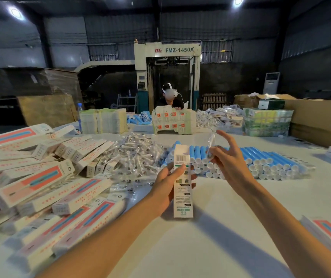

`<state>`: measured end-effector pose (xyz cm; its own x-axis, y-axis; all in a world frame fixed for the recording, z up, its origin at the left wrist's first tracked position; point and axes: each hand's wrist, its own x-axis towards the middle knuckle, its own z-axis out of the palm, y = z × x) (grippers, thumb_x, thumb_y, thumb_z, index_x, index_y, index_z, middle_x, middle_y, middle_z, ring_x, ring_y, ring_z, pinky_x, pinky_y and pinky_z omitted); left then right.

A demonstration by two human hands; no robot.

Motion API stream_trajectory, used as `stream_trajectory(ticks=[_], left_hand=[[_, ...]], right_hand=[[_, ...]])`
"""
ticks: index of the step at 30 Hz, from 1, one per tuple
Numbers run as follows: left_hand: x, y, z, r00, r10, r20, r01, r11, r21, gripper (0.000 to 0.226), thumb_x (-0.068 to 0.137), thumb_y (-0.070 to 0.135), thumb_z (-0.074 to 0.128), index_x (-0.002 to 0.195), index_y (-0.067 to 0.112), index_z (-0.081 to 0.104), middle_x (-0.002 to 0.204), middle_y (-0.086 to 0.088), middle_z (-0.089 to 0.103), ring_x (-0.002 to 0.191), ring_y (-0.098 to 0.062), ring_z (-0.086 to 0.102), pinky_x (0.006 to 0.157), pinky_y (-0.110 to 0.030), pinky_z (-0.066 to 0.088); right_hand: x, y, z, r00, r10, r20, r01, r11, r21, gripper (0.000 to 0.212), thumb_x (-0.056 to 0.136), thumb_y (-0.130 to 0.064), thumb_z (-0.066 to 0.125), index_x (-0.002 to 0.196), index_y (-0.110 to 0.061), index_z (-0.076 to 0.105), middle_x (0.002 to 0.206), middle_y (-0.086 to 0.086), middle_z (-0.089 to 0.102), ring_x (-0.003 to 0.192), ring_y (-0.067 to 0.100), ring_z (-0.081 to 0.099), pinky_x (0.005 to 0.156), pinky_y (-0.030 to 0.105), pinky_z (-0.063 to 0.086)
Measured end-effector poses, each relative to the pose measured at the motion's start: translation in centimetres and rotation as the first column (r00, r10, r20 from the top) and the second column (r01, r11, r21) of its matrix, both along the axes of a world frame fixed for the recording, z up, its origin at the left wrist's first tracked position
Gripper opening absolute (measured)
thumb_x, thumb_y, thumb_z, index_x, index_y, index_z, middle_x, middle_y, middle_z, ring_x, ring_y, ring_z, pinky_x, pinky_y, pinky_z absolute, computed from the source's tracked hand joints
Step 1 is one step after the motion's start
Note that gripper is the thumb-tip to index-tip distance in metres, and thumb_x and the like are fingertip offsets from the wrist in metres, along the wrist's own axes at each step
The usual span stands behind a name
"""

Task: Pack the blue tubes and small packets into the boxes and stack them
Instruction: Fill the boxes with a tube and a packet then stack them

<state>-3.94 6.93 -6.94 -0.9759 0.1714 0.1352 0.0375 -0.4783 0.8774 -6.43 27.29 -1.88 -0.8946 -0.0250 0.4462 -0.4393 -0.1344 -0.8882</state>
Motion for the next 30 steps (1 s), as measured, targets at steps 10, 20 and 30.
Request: stream_trajectory(ticks=[10, 20, 30], left_hand=[[-0.3, 1.5, -0.6, 0.997, -0.008, -0.081, 0.005, 0.999, -0.036, 0.057, 0.089, 0.024, 0.08, 0.141, 0.007, 0.06, 0.13, -0.017, 0.074, 0.111, -0.037, 0.075, 0.087, -0.044, 0.064], [-0.2, 1.2, -0.8, 0.994, -0.01, -0.111, 0.003, 0.998, -0.07, 0.048, 0.091, 0.024, 0.079, 0.136, 0.016, 0.062, 0.128, -0.017, 0.075, 0.112, -0.039, 0.075, 0.09, -0.046, 0.063], [-0.6, 0.6, -0.9, 0.975, 0.074, -0.211, -0.116, 0.974, -0.196, 0.049, 0.094, 0.028, 0.08, 0.136, 0.015, 0.059, 0.118, -0.018, 0.077, 0.102, -0.045, 0.076, 0.1, -0.07, 0.054]], right_hand=[[-0.8, -2.5, 3.0, 0.96, -0.028, -0.277, 0.107, 0.956, 0.273, 0.059, 0.096, -0.007, 0.068, 0.145, -0.033, 0.048, 0.091, 0.001, 0.076, 0.088, 0.014, 0.073, 0.082, 0.022, 0.059], [-2.1, -3.6, 3.1, 0.962, 0.093, -0.257, 0.067, 0.831, 0.551, 0.033, 0.094, -0.008, 0.07, 0.118, -0.02, 0.05, 0.091, 0.003, 0.075, 0.089, 0.016, 0.074, 0.074, 0.036, 0.064], [-0.1, -2.0, -1.0, 0.947, -0.118, -0.298, 0.245, 0.867, 0.434, 0.027, 0.104, -0.041, 0.06, 0.13, -0.036, 0.056, 0.125, -0.011, 0.057, 0.111, 0.0, 0.059, 0.087, 0.026, 0.055]])
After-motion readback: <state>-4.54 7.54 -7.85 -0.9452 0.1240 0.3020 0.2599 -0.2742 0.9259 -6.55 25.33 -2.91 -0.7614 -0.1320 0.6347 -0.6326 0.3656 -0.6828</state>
